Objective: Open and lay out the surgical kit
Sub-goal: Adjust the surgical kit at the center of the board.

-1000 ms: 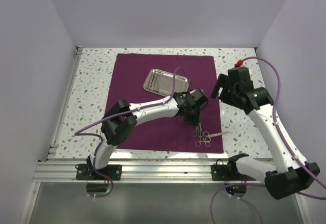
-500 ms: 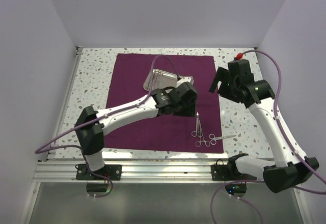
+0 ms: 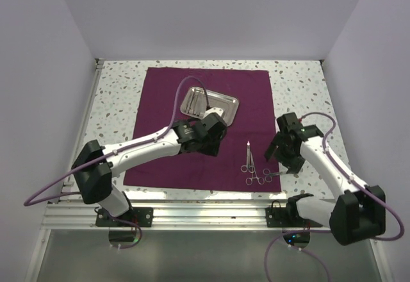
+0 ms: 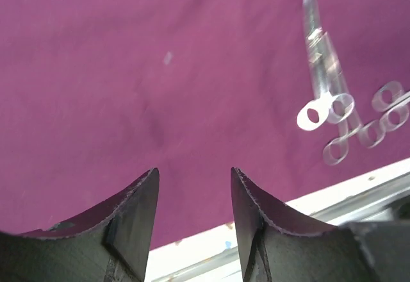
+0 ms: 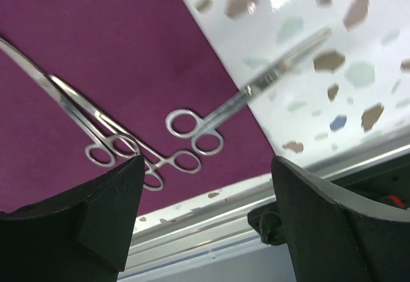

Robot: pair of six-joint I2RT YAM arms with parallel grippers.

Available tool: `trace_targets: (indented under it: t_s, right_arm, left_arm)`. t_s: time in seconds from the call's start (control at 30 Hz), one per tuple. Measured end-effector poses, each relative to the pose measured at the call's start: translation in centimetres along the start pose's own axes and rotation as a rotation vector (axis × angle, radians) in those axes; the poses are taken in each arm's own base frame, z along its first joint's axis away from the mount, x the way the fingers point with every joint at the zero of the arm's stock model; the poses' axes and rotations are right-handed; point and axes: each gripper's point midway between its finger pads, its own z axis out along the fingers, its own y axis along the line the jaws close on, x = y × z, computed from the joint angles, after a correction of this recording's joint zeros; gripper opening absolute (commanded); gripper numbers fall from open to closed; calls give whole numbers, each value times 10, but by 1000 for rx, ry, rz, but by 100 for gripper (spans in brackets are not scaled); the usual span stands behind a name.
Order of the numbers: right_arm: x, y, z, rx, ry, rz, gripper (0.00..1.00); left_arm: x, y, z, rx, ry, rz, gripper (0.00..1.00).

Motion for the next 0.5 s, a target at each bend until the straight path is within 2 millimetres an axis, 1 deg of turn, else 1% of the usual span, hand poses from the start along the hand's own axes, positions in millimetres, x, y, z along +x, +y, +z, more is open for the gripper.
trace_targets:
  t_s: [0.03,0.1,0.2,0.3,0.5]
  right_arm:
    - [9,-6,1,-3,8,29,82]
    - [23,-15,1,-16,17,92,81]
    - [28,-17,1,-32,3,171,80]
    - [28,-18,4,-18,-7,239,79]
    - [14,-21,7,17,-78,361,74]
  left_arm:
    - [9,7,-2,-5,13,1,51]
    - [21,18,-11,0,23,-3,51]
    - [25,23,-29,37,1,-16,50]
    - [24,26,-49,75,-30,-27,50]
    - [28,38,-80,114,-69,-37,50]
